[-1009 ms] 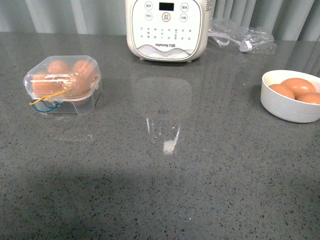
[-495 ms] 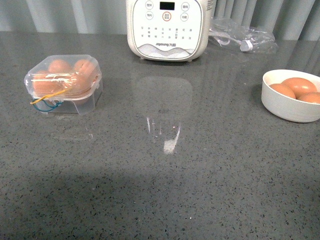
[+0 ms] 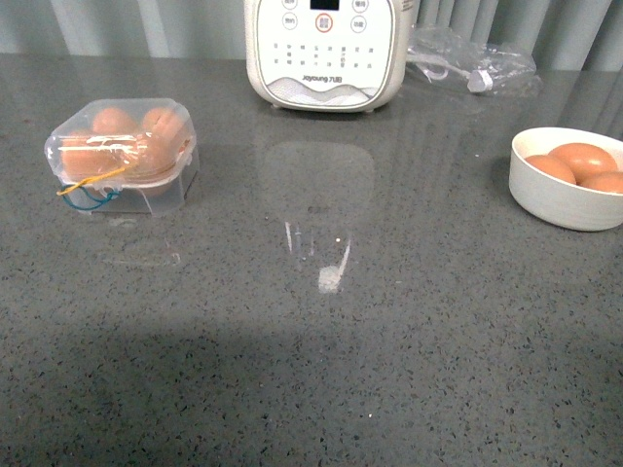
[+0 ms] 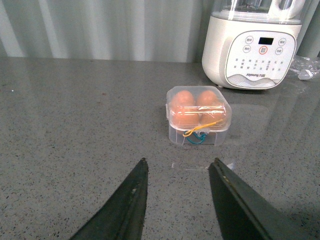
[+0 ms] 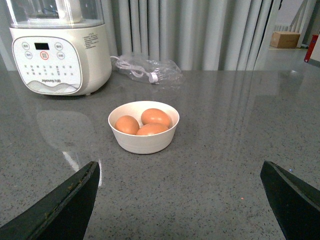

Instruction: Put egg into box

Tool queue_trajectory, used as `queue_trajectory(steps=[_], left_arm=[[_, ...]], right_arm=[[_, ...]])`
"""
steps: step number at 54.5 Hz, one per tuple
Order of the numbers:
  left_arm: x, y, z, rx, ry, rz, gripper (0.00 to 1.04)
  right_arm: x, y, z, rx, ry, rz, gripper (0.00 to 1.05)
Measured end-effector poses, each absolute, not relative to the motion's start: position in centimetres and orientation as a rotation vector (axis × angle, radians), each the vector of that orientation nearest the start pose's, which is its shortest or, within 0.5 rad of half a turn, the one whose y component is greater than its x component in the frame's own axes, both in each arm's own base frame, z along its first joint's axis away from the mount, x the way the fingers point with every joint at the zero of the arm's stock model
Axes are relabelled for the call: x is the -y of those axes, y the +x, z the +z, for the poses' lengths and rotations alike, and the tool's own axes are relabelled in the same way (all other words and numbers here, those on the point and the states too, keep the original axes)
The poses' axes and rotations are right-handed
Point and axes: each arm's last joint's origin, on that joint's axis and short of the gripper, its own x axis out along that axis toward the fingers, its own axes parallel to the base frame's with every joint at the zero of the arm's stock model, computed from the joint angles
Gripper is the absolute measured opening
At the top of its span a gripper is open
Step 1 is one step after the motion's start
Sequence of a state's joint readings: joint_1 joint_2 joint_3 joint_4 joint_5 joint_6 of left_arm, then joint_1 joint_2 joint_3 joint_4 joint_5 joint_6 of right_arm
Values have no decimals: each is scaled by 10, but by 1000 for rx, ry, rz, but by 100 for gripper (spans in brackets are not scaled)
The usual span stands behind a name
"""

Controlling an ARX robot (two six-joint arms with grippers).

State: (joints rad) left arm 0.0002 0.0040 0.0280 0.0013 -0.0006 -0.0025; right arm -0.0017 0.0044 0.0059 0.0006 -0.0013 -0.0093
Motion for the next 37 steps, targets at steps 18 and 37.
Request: queue_trajectory(steps=[18,37], left_arm=[[0,96,173,25,-2,0,98],[0,96,173,25,-2,1,98]], right_arm=[[0,98,165,2,-9,0,97],[0,98,165,2,-9,0,97]])
